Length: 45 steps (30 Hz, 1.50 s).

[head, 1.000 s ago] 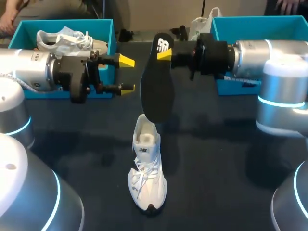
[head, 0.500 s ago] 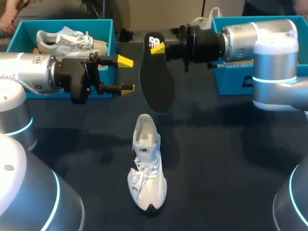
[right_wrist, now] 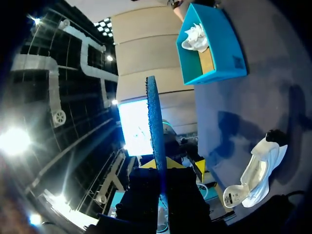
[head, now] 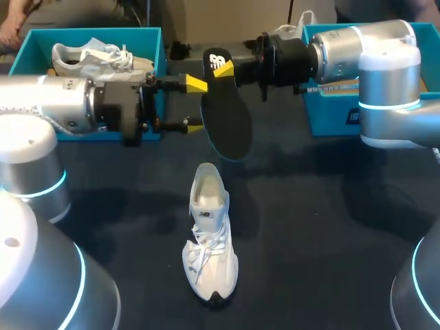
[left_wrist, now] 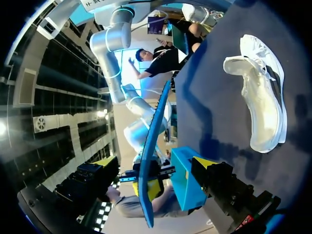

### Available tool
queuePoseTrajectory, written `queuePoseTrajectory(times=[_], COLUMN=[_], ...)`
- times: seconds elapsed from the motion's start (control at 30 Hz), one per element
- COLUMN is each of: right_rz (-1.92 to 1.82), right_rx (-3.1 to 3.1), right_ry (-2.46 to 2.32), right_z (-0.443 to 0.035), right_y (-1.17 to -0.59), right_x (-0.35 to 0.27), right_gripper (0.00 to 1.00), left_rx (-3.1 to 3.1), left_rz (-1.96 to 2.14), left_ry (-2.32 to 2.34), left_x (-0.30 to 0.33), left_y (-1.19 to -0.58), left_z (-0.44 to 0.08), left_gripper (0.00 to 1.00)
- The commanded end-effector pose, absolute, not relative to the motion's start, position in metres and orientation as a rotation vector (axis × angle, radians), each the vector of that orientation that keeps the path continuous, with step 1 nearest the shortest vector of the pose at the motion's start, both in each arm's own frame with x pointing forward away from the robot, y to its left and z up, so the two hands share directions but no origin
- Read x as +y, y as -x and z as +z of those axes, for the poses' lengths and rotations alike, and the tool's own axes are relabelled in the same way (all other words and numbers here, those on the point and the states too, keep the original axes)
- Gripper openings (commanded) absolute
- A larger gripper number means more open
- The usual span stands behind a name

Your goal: Take the shoe out of the shoebox, open the shoe tongue, remove and reinsert the insole, then place the shoe into the shoebox

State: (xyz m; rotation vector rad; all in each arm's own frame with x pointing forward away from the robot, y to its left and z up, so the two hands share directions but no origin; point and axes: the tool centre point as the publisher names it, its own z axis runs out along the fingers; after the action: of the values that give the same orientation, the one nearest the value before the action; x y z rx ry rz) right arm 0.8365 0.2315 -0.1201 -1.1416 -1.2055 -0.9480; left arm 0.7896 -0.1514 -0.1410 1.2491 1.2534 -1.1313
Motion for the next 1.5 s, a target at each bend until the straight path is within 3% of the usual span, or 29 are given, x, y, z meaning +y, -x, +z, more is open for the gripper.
queuePoseTrajectory(times=[0.03, 0.13, 0.23, 0.37, 0.63, 0.83, 0.97, 1.27, 1.5], right_rz=[-0.947, -0.947, -0.947, -0.947, -0.947, -0.947, -0.947, -0.947, -0.947], right_rx=[-1.206, -1.206, -1.206, -1.206, -1.206, -1.206, -1.206, -1.206, -1.206], right_ry=[1.145, 1.145, 1.145, 1.145, 1.145, 1.145, 1.145, 1.145, 1.145], right_z=[-0.12, -0.12, -0.12, -0.12, -0.12, -0.12, -0.12, -0.12, -0.12], right_y=[-0.836, -0.836, -0.836, -0.836, -0.836, -0.836, -0.836, -0.836, -0.836], right_x=[0.232, 0.232, 0.232, 0.232, 0.232, 0.232, 0.232, 0.232, 0.232], right_gripper=[0.0, 0.0, 0.0, 0.0, 0.0, 0.0, 0.0, 0.0, 0.0], left_rx=[1.29, 1.313, 1.338, 1.356, 1.388, 1.392, 1.394, 1.41, 1.405], left_rz=[-1.112, -1.105, -1.099, -1.086, -1.028, -0.984, -0.982, -0.965, -0.973], left_ry=[-1.253, -1.246, -1.245, -1.256, -1.253, -1.252, -1.249, -1.246, -1.239], left_x=[-0.157, -0.158, -0.16, -0.164, -0.166, -0.17, -0.171, -0.175, -0.176], left_y=[-0.785, -0.785, -0.784, -0.785, -0.784, -0.786, -0.788, -0.795, -0.796], left_z=[-0.132, -0.13, -0.128, -0.127, -0.123, -0.124, -0.123, -0.127, -0.128], left_gripper=[1.0, 1.0, 0.91, 0.88, 0.58, 0.45, 0.44, 0.24, 0.2])
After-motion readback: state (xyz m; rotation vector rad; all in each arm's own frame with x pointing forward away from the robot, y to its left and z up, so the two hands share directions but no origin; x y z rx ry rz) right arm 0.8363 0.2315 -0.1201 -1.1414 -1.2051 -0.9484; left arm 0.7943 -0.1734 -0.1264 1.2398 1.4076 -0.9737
